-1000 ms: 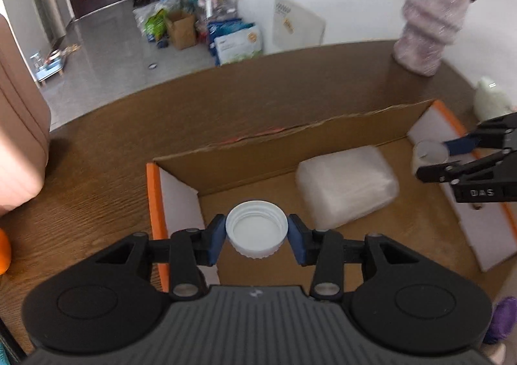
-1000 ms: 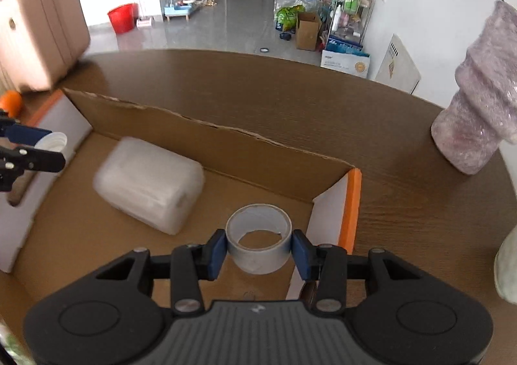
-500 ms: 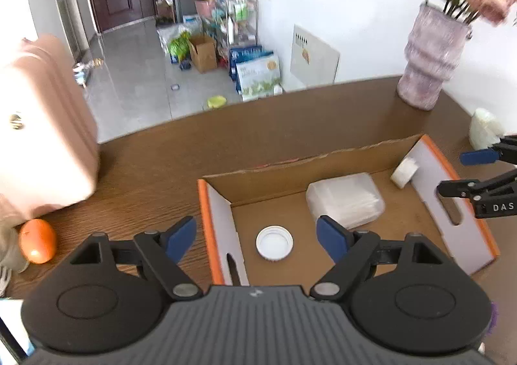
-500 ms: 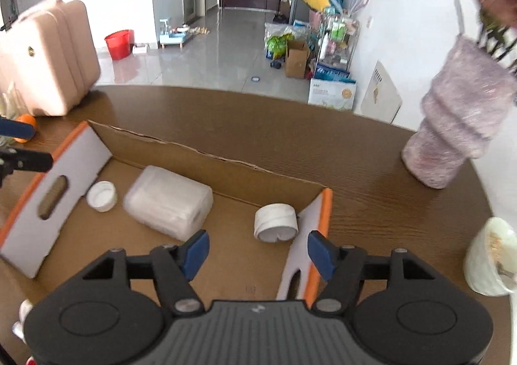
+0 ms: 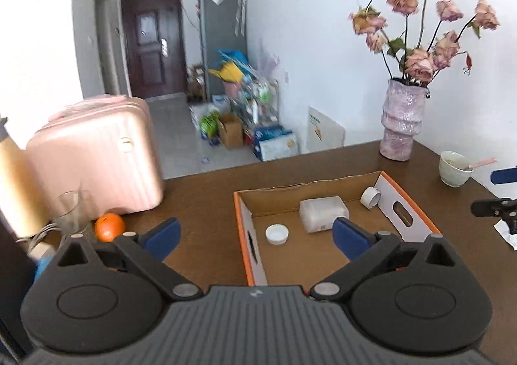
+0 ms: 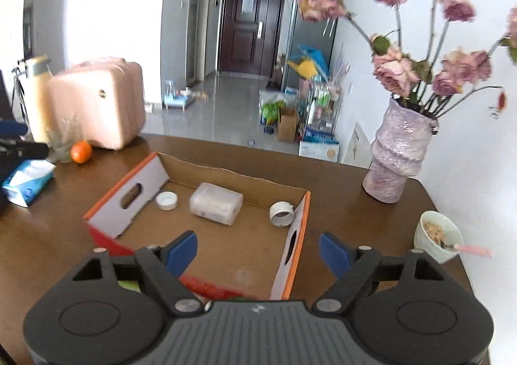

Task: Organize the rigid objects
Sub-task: 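Withdraw both grippers from the box toward the table items, then grasp the beige paper cube with left gripper while right grasps the purple cap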

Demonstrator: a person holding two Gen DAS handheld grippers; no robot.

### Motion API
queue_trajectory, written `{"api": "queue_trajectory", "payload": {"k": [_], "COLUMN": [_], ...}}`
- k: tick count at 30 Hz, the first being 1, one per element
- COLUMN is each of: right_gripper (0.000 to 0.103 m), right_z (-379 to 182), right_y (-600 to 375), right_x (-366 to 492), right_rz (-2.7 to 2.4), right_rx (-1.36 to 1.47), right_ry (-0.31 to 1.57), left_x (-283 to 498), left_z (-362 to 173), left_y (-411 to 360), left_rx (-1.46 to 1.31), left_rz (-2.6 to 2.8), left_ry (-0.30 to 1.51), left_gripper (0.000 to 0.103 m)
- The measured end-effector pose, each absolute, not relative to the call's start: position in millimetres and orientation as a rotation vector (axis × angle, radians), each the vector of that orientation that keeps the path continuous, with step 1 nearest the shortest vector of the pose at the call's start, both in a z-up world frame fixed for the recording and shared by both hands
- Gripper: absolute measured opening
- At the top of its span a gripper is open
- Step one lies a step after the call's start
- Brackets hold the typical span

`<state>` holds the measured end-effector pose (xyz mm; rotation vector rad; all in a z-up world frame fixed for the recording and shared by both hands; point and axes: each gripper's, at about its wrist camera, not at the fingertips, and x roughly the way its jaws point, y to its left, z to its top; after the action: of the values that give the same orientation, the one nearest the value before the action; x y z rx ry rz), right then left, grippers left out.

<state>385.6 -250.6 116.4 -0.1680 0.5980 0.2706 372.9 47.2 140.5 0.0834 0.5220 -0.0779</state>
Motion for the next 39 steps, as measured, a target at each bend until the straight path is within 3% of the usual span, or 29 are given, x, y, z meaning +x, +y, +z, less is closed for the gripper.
{"api": "queue_trajectory", "payload": {"k": [6, 8, 10, 14, 17, 27, 39], "right_gripper": [0.086, 0.091, 0.098, 0.100, 0.100, 0.100, 0.098], "right_z": [115.9, 113.4, 100.4, 48.3, 13.0, -30.3, -57.8], "right_y": [-250.9, -252.3, -253.3, -253.6, -250.4, -257.4, -253.9], "right_x": [285.3, 249.9, 209.2, 143.9, 124.8, 85.8, 117.6], "right_rz": [0.272, 0.275, 0.252, 0.271, 0.258, 0.236, 0.234], "right_rx": [-0.216, -0.228, -0.244, -0.203, -0.131, -0.049, -0.035], "right_ry": [0.461, 0.390, 0.293, 0.142, 0.196, 0.185, 0.285], "left_x": [265.0, 224.5, 181.1, 123.0, 112.7, 77.1, 103.0], "left_z": [131.5, 125.5, 106.9, 52.1, 24.8, -12.3, -44.7], "left_y": [44.2, 47.3, 51.4, 55.6, 44.9, 1.6, -3.4], "left_rx": [0.058, 0.061, 0.061, -0.042, 0.006, 0.186, 0.193], "left_rz": [-0.071, -0.065, -0.042, 0.035, 0.088, -0.002, -0.068], "left_ry": [0.344, 0.264, 0.174, 0.080, 0.138, 0.032, 0.173], "left_gripper": [0.103, 0.103, 0.103, 0.103, 0.103, 0.103, 0.103]}}
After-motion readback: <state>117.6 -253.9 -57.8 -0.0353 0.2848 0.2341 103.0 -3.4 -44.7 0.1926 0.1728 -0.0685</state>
